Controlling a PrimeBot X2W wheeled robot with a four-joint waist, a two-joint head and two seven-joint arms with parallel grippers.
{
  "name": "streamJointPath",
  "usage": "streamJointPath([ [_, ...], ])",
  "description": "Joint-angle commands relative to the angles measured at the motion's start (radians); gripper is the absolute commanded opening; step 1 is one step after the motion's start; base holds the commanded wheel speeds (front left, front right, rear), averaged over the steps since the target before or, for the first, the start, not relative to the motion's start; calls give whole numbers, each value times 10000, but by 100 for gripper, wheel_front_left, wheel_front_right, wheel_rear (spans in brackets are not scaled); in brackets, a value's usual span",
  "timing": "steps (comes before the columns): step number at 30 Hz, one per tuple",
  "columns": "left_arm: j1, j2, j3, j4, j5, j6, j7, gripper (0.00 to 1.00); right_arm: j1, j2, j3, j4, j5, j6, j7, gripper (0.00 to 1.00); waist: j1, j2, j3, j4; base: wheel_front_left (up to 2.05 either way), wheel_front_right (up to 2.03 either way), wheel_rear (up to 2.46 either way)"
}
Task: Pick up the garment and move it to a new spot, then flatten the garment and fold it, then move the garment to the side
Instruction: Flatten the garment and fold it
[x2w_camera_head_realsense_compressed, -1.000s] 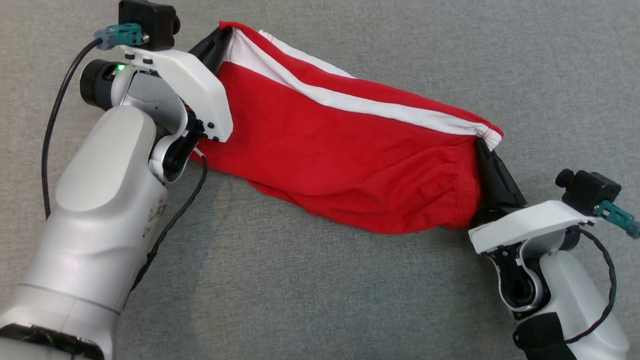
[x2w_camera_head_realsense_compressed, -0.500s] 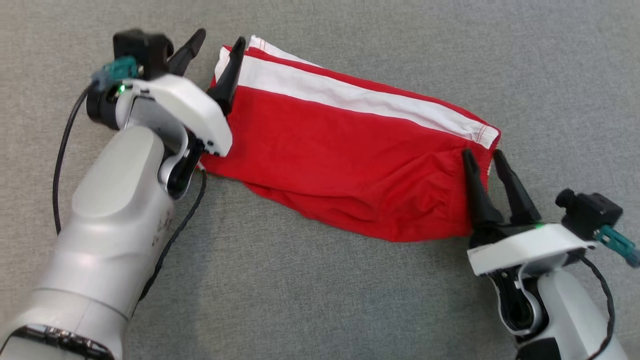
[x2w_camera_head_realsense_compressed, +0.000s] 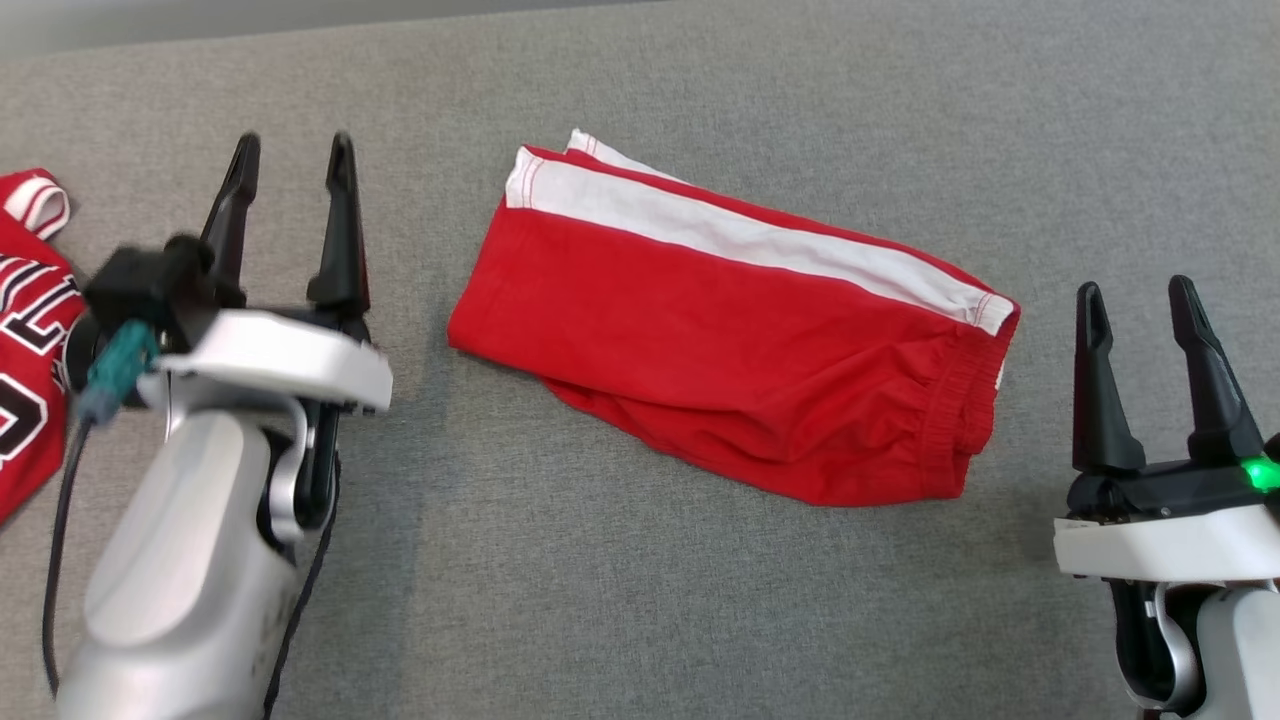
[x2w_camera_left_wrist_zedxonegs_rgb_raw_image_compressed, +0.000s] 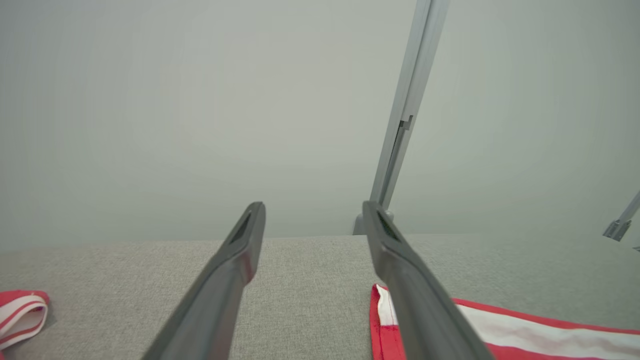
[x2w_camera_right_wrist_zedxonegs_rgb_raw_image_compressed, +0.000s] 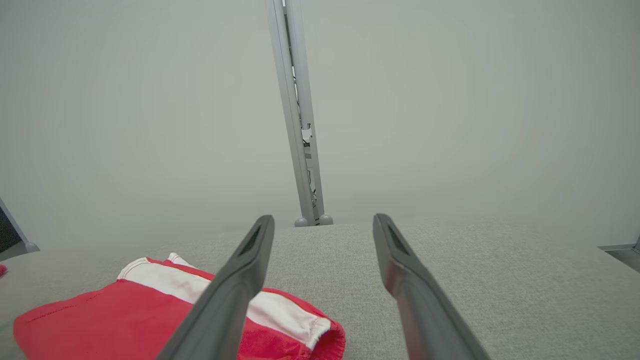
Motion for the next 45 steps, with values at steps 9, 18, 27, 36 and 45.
streamJointPath([
  [9,2646,336,737,-2198,1185,720,-40,100,589,25,-418,242,-1135,3,-88,100,0,0,-717,106,0,0,0],
  [18,3285,509,717,-1872,1038,591,97,100,866,53,-463,599,-1119,3,-93,100,0,0,-821,46,0,0,0],
  [27,2988,582,614,-1684,1003,541,185,100,742,55,-470,679,-894,3,-101,100,0,0,-775,31,0,0,0],
  [36,2524,584,390,-1635,1114,441,334,100,690,56,-452,588,-866,3,-102,100,0,0,-669,27,0,0,0],
  [45,663,224,-1002,-317,969,-945,2411,100,372,52,-233,525,-746,3,-102,100,0,0,-104,-92,0,0,0],
])
